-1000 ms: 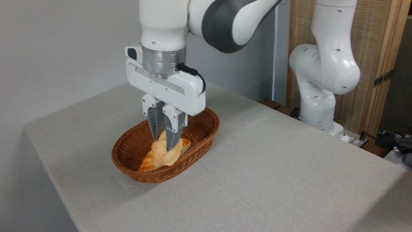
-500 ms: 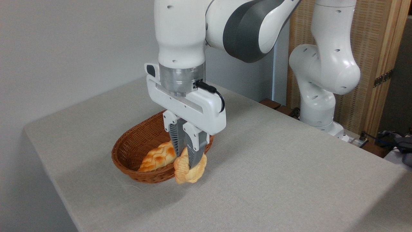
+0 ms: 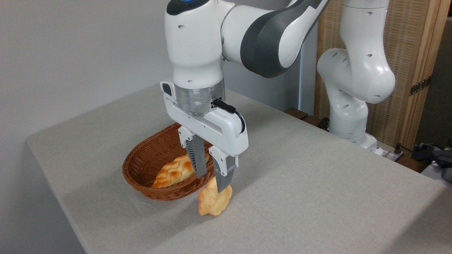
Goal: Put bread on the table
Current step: 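Carry the roll over the basket rim and lower it beside the basket, then open the gripper to release the roll onto the table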
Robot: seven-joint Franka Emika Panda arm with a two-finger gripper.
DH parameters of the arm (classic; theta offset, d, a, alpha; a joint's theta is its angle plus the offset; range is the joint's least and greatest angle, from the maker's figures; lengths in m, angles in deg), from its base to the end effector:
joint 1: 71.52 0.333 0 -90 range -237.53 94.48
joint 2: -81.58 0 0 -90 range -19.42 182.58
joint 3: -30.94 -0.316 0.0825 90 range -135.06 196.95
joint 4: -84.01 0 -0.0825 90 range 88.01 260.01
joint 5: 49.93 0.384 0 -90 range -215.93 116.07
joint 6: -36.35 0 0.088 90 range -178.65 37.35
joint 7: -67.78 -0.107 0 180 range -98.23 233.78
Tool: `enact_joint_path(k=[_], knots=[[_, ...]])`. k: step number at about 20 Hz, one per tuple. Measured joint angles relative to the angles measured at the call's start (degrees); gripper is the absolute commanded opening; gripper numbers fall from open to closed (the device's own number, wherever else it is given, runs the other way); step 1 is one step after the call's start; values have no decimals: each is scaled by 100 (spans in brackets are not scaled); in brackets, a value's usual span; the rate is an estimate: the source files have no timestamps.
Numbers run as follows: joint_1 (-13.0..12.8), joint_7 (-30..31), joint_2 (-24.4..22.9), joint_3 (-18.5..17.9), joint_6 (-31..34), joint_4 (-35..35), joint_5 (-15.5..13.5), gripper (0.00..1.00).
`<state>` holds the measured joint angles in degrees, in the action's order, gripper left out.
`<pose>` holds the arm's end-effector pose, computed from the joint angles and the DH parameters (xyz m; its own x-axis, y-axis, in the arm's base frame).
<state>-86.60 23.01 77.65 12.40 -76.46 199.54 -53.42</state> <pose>0.5380 0.0315 0.4824 0.7651 -0.6404 0.0667 -0.6435 -0.7642 0.0440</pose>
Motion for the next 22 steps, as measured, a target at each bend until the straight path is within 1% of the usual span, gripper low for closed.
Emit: enact_joint_path(k=[8,12,17,22], knots=[[-35,-1,10,26,9,-4,0,100],[-49,0,-8,95,8,-104,0,100],[-57,135,-70,388,13,-441,0,100],[-72,352,-82,774,44,-521,-1,100]])
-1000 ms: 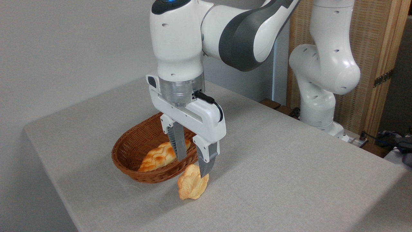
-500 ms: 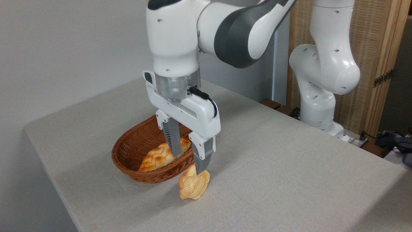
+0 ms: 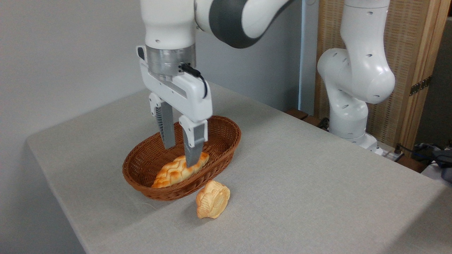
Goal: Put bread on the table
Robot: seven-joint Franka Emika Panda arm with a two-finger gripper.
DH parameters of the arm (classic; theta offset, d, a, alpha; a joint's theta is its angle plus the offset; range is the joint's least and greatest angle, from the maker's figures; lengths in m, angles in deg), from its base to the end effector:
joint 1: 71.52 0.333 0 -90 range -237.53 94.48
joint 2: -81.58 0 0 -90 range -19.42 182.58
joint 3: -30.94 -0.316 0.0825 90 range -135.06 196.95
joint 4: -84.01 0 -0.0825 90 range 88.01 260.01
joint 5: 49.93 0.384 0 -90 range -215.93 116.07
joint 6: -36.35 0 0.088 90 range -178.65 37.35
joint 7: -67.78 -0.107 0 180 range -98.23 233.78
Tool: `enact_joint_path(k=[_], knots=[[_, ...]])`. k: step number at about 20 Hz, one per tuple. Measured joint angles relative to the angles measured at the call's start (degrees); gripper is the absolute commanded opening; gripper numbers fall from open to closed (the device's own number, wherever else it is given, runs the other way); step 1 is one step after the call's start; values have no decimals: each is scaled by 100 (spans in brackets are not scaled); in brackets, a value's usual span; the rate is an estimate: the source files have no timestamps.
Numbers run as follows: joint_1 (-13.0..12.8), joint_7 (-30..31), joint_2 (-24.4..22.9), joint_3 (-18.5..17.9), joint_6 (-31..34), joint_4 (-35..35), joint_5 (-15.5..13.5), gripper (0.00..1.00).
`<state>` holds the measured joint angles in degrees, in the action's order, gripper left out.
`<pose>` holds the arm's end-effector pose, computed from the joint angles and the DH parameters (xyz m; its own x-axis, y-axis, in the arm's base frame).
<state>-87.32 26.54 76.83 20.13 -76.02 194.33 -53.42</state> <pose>0.5463 -0.0489 0.5347 0.6986 -0.7024 0.1360 -0.7069 -0.7070 -0.0207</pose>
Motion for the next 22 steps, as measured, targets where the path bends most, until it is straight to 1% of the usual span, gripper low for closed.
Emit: enact_joint_path(k=[2,7,11,13,18,22], knots=[[-10,156,0,245,0,-46,0,100],[-23,347,0,645,8,-233,0,100],[-25,440,-1,829,181,-354,0,100],[-26,442,0,881,265,-407,0,100],[-5,443,-2,876,848,-650,0,100],[50,443,-1,860,936,-681,0,100]])
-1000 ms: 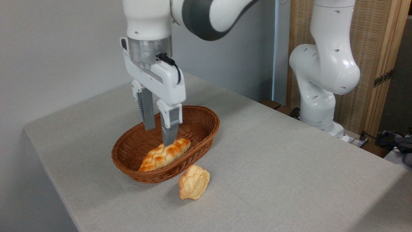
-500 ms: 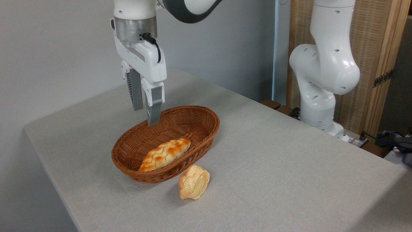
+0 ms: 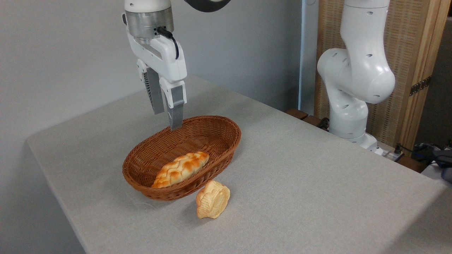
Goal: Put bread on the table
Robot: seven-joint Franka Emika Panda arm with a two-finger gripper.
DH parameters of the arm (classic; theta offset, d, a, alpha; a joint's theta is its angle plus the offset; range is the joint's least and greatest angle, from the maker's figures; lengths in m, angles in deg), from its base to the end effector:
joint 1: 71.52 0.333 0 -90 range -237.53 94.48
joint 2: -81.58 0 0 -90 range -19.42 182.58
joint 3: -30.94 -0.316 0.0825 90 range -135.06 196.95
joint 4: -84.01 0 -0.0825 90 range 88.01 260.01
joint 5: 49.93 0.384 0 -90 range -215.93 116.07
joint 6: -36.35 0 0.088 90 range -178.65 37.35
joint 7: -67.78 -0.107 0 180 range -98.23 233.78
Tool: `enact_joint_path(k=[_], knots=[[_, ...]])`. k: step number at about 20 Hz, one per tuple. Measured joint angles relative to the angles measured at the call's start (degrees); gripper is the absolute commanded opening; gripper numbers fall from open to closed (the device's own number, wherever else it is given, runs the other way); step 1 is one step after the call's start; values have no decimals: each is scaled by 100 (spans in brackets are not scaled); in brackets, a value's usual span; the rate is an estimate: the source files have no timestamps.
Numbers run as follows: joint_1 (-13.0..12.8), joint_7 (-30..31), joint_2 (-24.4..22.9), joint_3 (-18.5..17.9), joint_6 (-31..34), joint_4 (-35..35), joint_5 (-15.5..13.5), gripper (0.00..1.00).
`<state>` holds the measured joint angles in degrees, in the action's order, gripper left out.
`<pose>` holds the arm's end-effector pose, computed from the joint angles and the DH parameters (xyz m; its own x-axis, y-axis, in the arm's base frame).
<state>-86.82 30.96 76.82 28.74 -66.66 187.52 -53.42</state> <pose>0.5287 -0.1276 0.5778 0.6498 -0.7539 0.0970 -0.7579 -0.6524 0.0065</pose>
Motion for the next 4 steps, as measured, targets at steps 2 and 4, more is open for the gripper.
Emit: enact_joint_path(k=[2,4], knots=[[10,19,1,-4,60,0,0,100],[14,139,0,-9,88,-1,0,100]])
